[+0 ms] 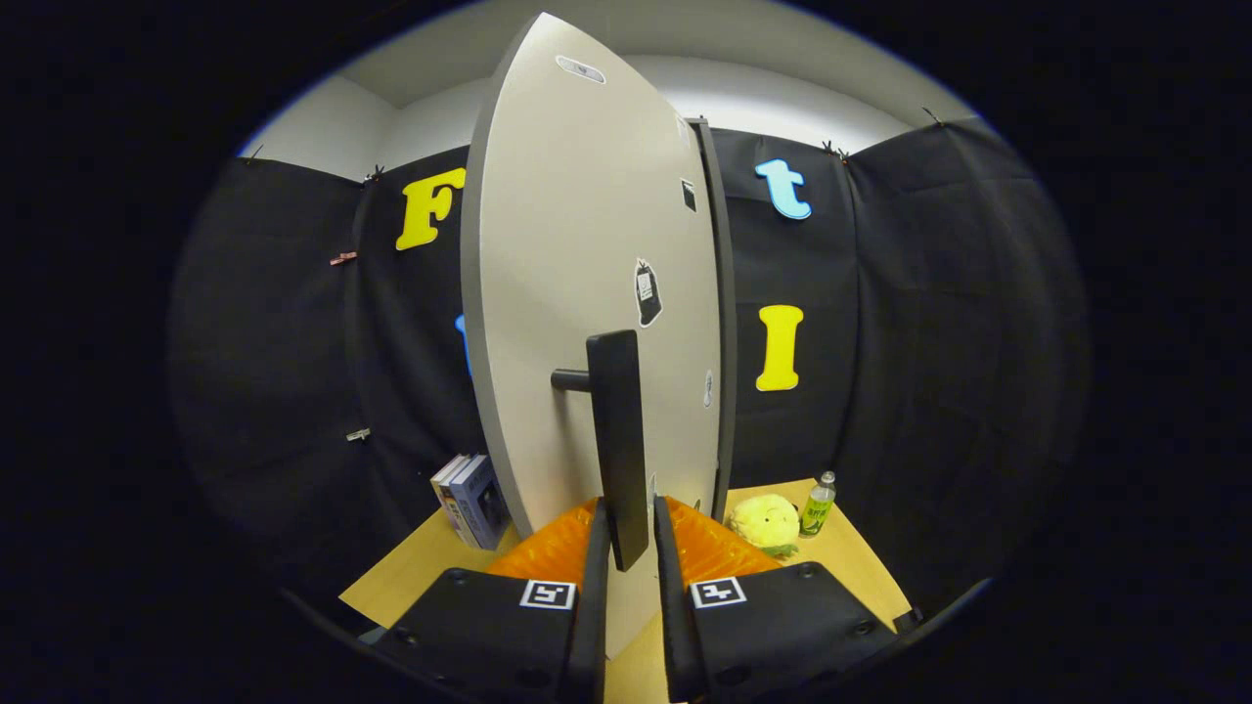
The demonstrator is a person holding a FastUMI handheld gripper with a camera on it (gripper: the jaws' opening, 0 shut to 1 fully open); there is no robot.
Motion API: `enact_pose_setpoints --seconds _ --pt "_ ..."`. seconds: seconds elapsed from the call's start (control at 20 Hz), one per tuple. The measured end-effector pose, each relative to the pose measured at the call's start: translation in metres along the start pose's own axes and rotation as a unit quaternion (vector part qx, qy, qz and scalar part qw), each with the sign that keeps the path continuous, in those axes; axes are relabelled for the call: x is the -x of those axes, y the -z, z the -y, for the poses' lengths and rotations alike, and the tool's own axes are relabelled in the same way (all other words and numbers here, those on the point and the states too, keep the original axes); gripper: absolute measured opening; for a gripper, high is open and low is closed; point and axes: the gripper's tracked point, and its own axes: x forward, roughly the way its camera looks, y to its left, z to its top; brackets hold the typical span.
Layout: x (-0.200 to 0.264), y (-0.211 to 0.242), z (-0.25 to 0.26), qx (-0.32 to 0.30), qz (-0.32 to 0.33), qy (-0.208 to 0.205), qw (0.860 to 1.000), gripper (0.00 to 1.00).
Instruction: Open the shoe cabinet door, grab the shoes and put them into the shoe cabinet, then close the shoe cabinet door.
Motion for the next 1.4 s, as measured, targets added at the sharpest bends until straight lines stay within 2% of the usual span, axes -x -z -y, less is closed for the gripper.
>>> enact_pose_setpoints --seconds 0.2,0.35,0.55,0.8,1.0,1.4 --pt "0.029 -0.010 0.013 -0.009 0.029 0.019 0.999 0.28" --pt "0.037 -0.004 0.000 -0.004 0.034 0.018 0.999 0.28" --pt "0.030 0.012 -0.026 -0.010 0.011 -0.008 1.000 0.27" --pt "0.022 0.061 -0.052 -0.021 -0.044 -0.048 0.998 0.28" --pt "-0.003 0.102 -0.083 -0.025 -0.086 -0.065 0.994 0.27" --pt "-0.045 0.206 -0.113 -0.031 -0.187 -0.041 0.981 0.28"
